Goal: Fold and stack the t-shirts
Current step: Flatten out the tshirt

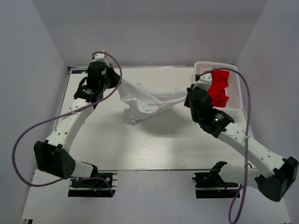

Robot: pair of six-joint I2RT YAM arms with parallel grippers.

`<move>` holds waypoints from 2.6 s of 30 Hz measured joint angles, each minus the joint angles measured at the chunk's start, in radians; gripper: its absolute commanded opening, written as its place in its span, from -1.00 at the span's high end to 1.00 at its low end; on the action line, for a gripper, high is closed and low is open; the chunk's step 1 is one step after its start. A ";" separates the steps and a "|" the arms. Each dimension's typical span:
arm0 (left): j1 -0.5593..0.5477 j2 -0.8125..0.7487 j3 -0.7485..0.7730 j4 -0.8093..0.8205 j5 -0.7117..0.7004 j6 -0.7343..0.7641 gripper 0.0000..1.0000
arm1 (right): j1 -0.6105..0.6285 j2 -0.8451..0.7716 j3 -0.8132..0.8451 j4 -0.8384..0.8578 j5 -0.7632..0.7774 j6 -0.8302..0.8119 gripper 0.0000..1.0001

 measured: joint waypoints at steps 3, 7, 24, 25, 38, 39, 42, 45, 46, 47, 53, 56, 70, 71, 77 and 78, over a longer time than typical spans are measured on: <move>0.003 -0.108 0.019 -0.017 -0.069 0.003 1.00 | -0.009 -0.116 0.003 0.000 0.061 -0.020 1.00; 0.006 -0.217 0.067 -0.062 -0.195 0.005 1.00 | -0.009 -0.244 0.012 0.011 0.088 -0.057 1.00; 0.007 -0.695 0.341 -0.229 -0.357 0.042 1.00 | -0.009 -0.418 0.436 -0.017 -0.261 -0.233 1.00; 0.007 -0.696 0.362 -0.224 -0.353 0.045 1.00 | -0.009 -0.413 0.455 -0.015 -0.270 -0.244 1.00; 0.006 -0.390 0.333 -0.210 -0.484 0.079 1.00 | -0.013 -0.148 0.335 0.190 -0.097 -0.394 1.00; 0.007 -0.367 0.303 -0.208 -0.512 0.076 1.00 | -0.019 -0.120 0.314 0.208 -0.079 -0.399 1.00; 0.009 -0.279 0.223 -0.200 -0.606 0.057 1.00 | -0.051 -0.015 0.256 0.242 -0.047 -0.397 1.00; 0.026 -0.143 0.183 -0.185 -0.679 0.027 1.00 | -0.117 0.129 0.229 0.263 -0.055 -0.352 1.00; 0.037 -0.080 0.178 -0.176 -0.698 0.014 1.00 | -0.135 0.166 0.227 0.266 -0.071 -0.332 1.00; 0.050 -0.009 0.175 -0.172 -0.711 0.001 1.00 | -0.171 0.236 0.226 0.266 -0.083 -0.318 1.00; 0.146 0.461 0.231 -0.214 -0.683 -0.074 1.00 | -0.307 0.595 0.254 0.268 -0.217 -0.217 1.00; 0.186 0.653 0.303 -0.280 -0.650 -0.115 0.97 | -0.336 0.723 0.266 0.261 -0.280 -0.190 0.73; 0.243 0.597 0.317 -0.354 -0.541 -0.150 -1.00 | -0.348 0.698 0.277 0.221 -0.391 -0.149 -0.81; 0.238 0.562 0.306 -0.354 -0.537 -0.142 -1.00 | -0.345 0.667 0.269 0.221 -0.404 -0.150 -0.81; 0.209 0.397 0.294 -0.302 -0.447 -0.066 -1.00 | -0.270 0.417 0.158 0.192 -0.423 -0.129 -0.81; 0.201 0.386 0.294 -0.290 -0.429 -0.056 -1.00 | -0.246 0.380 0.130 0.187 -0.425 -0.118 -0.81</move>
